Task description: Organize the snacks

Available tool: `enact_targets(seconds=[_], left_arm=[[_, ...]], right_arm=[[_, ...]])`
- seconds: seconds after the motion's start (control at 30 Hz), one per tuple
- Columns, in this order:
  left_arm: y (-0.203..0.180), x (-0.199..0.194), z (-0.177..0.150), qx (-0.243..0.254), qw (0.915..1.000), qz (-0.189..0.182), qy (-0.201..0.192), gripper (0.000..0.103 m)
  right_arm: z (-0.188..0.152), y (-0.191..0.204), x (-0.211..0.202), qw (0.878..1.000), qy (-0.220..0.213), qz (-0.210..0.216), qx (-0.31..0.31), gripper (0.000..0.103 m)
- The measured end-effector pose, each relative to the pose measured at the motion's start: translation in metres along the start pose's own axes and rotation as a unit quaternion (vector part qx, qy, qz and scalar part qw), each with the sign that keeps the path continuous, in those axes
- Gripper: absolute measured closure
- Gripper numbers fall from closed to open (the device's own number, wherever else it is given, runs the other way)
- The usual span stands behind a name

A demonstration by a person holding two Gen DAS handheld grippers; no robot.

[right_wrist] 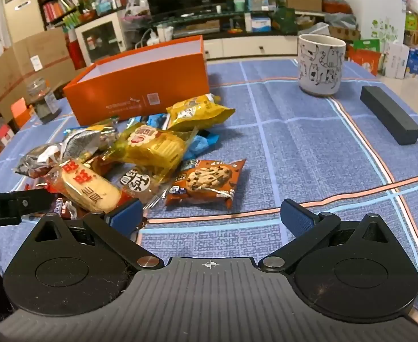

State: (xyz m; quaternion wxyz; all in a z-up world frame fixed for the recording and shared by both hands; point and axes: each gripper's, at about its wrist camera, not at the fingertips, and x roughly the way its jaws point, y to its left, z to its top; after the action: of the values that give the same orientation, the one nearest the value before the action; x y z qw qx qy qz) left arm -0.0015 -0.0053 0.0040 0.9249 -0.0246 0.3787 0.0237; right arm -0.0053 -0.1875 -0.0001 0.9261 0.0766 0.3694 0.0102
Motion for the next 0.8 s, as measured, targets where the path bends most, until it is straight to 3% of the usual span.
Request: enact_targets(seconds=[0.8], left_arm=[[0.0, 0.007, -0.0003, 0.0, 1.0, -0.001, 0.006, 0.001]], right_arm=[[0.0061, 0.0055, 0.0069, 1.0, -0.004, 0.002, -0.002, 0.006]])
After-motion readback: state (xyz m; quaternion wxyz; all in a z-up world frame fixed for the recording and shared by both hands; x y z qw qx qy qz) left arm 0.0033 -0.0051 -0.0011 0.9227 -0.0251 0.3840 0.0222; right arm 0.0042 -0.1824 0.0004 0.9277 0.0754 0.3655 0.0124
